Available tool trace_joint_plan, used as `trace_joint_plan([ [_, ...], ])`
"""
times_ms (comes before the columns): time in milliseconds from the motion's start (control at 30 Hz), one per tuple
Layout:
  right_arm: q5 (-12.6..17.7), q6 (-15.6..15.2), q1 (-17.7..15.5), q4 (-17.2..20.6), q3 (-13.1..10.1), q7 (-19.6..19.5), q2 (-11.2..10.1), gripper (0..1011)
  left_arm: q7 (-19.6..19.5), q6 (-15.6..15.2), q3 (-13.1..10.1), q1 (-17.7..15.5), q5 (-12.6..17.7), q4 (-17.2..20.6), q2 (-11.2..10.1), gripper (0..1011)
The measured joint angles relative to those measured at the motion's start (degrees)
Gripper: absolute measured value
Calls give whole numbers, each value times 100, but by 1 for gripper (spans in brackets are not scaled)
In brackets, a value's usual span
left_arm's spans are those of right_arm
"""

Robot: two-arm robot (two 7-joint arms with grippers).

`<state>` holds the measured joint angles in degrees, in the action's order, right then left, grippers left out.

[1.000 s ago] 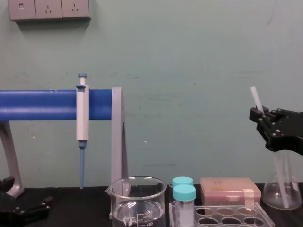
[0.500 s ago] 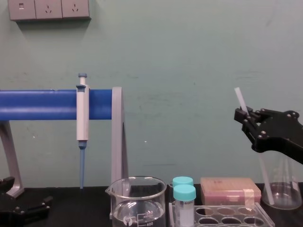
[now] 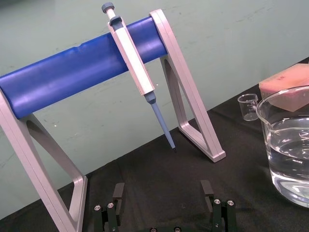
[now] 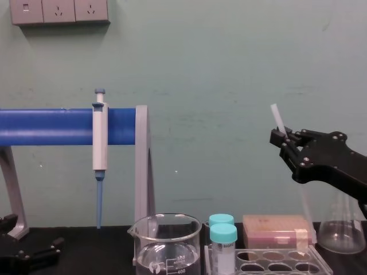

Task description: Pick up the stirring rod with one hand, then place it down.

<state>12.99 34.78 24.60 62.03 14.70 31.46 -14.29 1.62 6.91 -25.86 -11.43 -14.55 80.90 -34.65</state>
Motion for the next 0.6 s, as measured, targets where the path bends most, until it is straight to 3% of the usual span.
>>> trace_joint_plan([
  [600,630,202,438,-931,129,743,143,67,0,0,0,0,0,0,0,1000],
])
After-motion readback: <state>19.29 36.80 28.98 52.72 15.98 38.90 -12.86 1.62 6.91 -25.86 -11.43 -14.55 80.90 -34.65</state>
